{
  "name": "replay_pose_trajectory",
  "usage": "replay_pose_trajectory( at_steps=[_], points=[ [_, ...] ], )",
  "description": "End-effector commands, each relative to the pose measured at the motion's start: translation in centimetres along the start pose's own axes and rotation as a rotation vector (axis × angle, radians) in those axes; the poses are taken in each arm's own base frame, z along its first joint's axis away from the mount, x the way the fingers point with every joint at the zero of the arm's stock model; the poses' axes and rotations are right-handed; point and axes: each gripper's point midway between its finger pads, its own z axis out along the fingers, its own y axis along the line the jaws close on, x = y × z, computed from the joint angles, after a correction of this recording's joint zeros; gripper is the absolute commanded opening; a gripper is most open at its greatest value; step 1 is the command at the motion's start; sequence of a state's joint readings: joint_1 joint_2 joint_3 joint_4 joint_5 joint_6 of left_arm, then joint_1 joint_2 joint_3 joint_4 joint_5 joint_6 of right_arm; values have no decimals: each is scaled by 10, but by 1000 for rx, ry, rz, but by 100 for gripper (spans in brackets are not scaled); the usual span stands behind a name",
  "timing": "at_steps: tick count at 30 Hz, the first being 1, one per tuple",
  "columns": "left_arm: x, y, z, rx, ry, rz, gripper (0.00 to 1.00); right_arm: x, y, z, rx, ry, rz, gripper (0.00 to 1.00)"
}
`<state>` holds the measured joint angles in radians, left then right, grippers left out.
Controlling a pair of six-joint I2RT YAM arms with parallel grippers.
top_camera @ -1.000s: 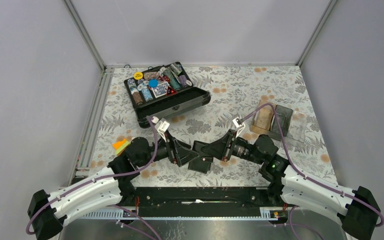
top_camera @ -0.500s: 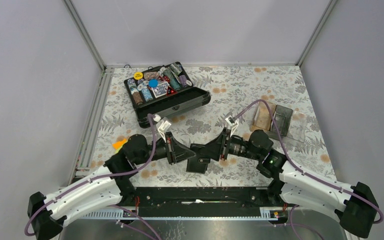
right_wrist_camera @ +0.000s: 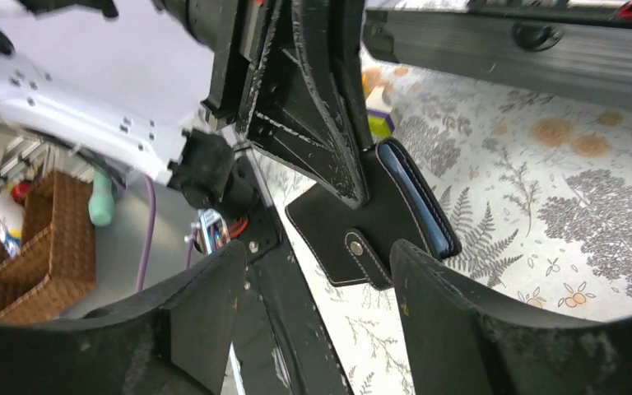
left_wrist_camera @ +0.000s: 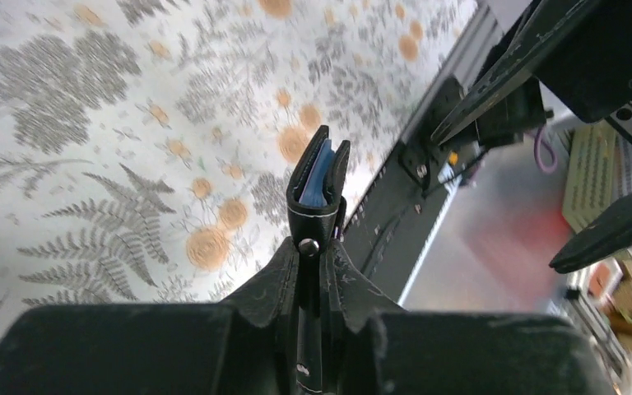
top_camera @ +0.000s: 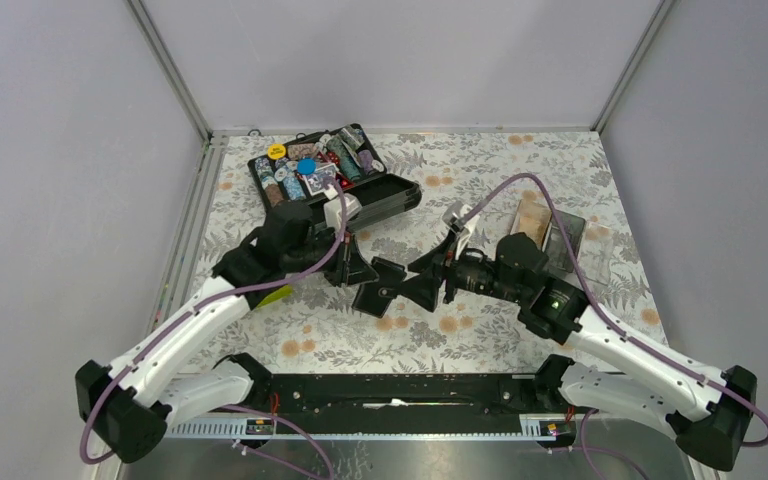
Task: Put the credit cards into the card holder
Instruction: Open the card holder at the center of the board.
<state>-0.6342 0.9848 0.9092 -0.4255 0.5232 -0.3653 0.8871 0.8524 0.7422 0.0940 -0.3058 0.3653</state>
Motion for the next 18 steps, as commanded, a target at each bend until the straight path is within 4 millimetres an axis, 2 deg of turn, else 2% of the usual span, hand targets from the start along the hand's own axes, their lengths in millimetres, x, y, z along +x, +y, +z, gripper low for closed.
replay_pose_trajectory(
  at_steps=[1, 8, 12, 18],
  points=[
    [4, -32, -11, 216, 95, 94, 0, 13, 18, 6, -128, 121, -60, 69],
    [20, -57, -26, 387, 115, 126, 0, 45, 17, 20, -193, 297, -28, 56],
    [19, -67, -33, 436, 103, 148, 0, 58, 13, 21, -198, 351, -22, 54],
    [18, -72, -35, 462, 99, 151, 0, 72, 30, 18, -330, 399, 19, 49]
  ],
)
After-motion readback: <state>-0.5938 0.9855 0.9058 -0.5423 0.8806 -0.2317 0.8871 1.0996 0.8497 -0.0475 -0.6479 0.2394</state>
